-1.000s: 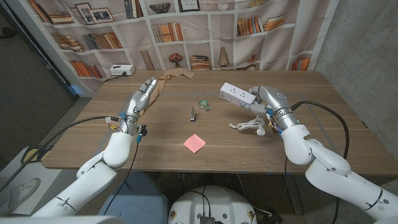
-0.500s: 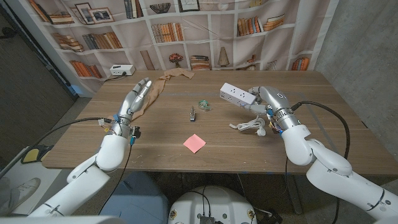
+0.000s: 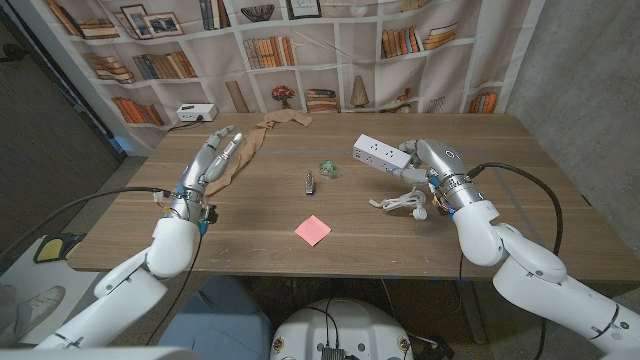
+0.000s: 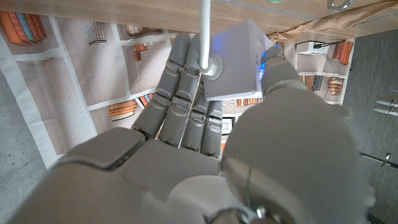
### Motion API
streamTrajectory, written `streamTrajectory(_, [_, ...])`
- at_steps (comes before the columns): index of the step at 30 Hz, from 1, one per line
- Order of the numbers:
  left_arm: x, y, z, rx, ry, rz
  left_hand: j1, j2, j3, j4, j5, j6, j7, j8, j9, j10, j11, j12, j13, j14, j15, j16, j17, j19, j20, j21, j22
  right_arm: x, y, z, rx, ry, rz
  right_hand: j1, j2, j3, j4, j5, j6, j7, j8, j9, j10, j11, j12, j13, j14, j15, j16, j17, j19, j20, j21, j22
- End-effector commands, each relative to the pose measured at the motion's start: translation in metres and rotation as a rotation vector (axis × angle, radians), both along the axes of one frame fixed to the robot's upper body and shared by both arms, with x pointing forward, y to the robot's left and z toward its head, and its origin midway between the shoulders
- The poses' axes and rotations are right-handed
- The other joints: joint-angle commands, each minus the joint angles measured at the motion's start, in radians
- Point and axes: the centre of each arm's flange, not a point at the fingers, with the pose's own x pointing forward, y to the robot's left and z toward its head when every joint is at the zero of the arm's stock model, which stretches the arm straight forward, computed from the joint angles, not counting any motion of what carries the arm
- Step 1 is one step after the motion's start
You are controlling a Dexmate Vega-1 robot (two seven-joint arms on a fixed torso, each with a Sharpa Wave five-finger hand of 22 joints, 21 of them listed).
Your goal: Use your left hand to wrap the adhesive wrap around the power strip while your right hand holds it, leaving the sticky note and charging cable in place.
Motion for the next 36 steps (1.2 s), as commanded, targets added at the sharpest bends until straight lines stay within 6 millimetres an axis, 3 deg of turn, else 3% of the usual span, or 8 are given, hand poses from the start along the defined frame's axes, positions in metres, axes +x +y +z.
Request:
streamTrajectory(1, [-0.004,-0.004,0.002,0.104,-0.037,0.123,0.012,0.001,0.004,-0.006,-0.002,0.012,-0.001,0.006,0.003,0.009,0.001,0.004,0.002,0.008,-0.009,0.009,0.001,0.010,0.001,0.007,0.000,0.004,-0.002,0.000,0.001,0.007,-0.002,0.165,0.171,0.014,0.005,0.004,0.076,-0.070,0.003,0.002,0.118,-0.113,0.049,0.084,0.082,-0.140,-0.005,0.006,-0.008,-0.016,0.012,0.002])
streamTrajectory(12, [-0.009,-0.003,0.004,0.125,-0.074,0.243,0.023,0.006,0.012,-0.014,-0.007,0.048,-0.002,0.014,0.004,0.045,-0.002,0.015,0.003,0.037,-0.020,0.014,0.001,0.031,0.002,0.011,0.000,0.006,-0.003,0.000,0.000,0.012,-0.005,0.165,0.171,0.014,0.004,0.004,0.077,-0.069,0.001,0.004,0.116,-0.112,0.048,0.084,0.084,-0.140,-0.011,0.013,-0.014,-0.017,0.024,-0.001])
streamTrajectory(19, [-0.015,0.000,0.008,0.169,-0.122,0.357,0.064,-0.050,0.007,-0.064,-0.020,0.053,-0.007,0.011,0.004,0.075,-0.009,0.022,0.003,0.077,-0.016,0.018,-0.001,0.072,0.026,0.017,-0.001,0.007,-0.002,0.001,0.000,0.019,-0.007,0.165,0.171,0.015,0.005,0.004,0.077,-0.071,-0.001,0.005,0.116,-0.112,0.047,0.083,0.085,-0.139,-0.016,0.018,-0.016,-0.017,0.033,-0.003])
streamTrajectory(21, [-0.016,0.002,0.010,0.180,-0.128,0.364,0.080,-0.062,0.008,-0.082,-0.022,0.060,-0.006,0.009,0.005,0.100,-0.001,0.027,0.004,0.133,-0.008,0.029,0.000,0.128,0.030,0.030,0.000,0.007,-0.001,0.001,0.001,0.018,-0.006,0.164,0.171,0.015,0.005,0.003,0.078,-0.069,-0.001,0.005,0.115,-0.112,0.047,0.082,0.085,-0.139,-0.017,0.018,-0.018,-0.017,0.034,-0.003])
streamTrajectory(23, [-0.017,0.004,0.012,0.192,-0.129,0.372,0.084,-0.064,0.008,-0.087,-0.023,0.068,0.001,0.010,0.005,0.108,-0.004,0.029,0.004,0.150,-0.005,0.031,0.000,0.142,0.031,0.031,0.000,0.007,-0.001,0.000,0.002,0.019,-0.005,0.164,0.171,0.015,0.005,0.003,0.077,-0.069,-0.001,0.005,0.115,-0.112,0.047,0.082,0.085,-0.140,-0.018,0.019,-0.019,-0.018,0.036,-0.004])
streamTrajectory(36, [-0.018,0.011,0.019,0.331,-0.101,0.381,0.088,-0.070,0.008,-0.094,-0.025,0.080,-0.001,0.010,0.006,0.103,-0.019,0.022,0.004,0.142,-0.017,0.019,0.000,0.125,0.019,0.017,0.000,0.008,-0.003,-0.002,0.013,0.024,-0.016,0.163,0.171,0.015,0.005,0.003,0.078,-0.070,-0.004,0.006,0.117,-0.111,0.047,0.081,0.088,-0.139,-0.026,0.027,-0.024,-0.018,0.051,-0.008])
